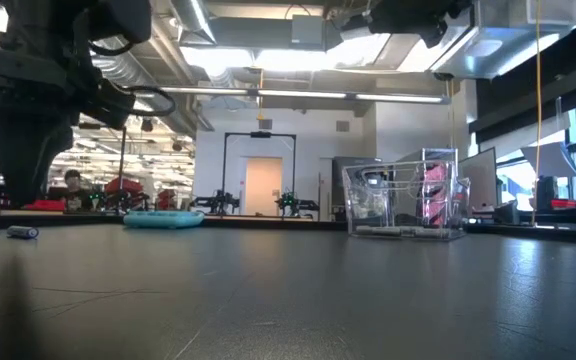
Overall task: Sort batteries
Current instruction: Put the white battery into the top transparent bin
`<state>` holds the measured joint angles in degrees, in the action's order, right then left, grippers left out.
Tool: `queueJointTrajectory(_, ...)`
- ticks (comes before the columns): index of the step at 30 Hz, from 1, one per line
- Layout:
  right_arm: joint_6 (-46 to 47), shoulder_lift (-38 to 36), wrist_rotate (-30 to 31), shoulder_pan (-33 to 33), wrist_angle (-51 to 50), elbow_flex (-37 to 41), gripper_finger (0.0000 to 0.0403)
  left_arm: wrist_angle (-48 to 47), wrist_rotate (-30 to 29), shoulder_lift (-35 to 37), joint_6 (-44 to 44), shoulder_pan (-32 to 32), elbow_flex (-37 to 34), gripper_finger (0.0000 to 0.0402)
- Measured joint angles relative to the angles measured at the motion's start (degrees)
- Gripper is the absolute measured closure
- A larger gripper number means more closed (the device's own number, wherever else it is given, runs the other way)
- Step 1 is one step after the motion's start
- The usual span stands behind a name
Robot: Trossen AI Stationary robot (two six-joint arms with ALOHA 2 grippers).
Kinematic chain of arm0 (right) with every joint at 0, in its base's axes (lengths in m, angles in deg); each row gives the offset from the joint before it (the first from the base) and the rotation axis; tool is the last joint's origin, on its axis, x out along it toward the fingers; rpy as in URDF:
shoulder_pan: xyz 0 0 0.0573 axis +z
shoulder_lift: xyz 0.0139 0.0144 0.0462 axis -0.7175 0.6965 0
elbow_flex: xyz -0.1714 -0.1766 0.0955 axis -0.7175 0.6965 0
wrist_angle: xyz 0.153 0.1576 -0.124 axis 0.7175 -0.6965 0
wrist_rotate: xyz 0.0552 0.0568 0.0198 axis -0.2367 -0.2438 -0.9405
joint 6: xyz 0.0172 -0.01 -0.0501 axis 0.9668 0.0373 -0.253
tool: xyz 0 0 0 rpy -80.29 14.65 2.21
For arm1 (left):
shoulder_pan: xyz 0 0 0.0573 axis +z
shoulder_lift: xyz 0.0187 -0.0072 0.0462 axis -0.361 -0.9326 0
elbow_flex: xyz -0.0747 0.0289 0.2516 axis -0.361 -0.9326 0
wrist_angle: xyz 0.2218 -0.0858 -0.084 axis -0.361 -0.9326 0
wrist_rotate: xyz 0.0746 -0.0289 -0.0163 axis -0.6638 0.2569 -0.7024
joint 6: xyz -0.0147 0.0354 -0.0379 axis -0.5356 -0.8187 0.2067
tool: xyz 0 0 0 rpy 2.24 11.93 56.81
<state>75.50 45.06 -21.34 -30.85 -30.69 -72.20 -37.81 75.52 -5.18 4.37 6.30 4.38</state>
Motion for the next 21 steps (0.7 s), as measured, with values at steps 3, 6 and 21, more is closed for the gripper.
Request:
queueJointTrajectory(3,-0.02,0.00,0.00,0.00,-0.02,0.00,0.0288,0.12,-3.43,0.18,-2.02,-0.18,0.31,0.0208)
queueJointTrajectory(6,-0.03,0.00,-0.02,0.00,-0.03,0.00,0.0288,0.34,-7.61,0.14,-10.72,-0.48,-0.02,0.0208)
queueJointTrajectory(21,-0.04,0.04,-0.61,0.00,-0.39,0.00,0.0288,5.05,-5.17,0.70,-21.08,-0.28,-2.21,0.0209)
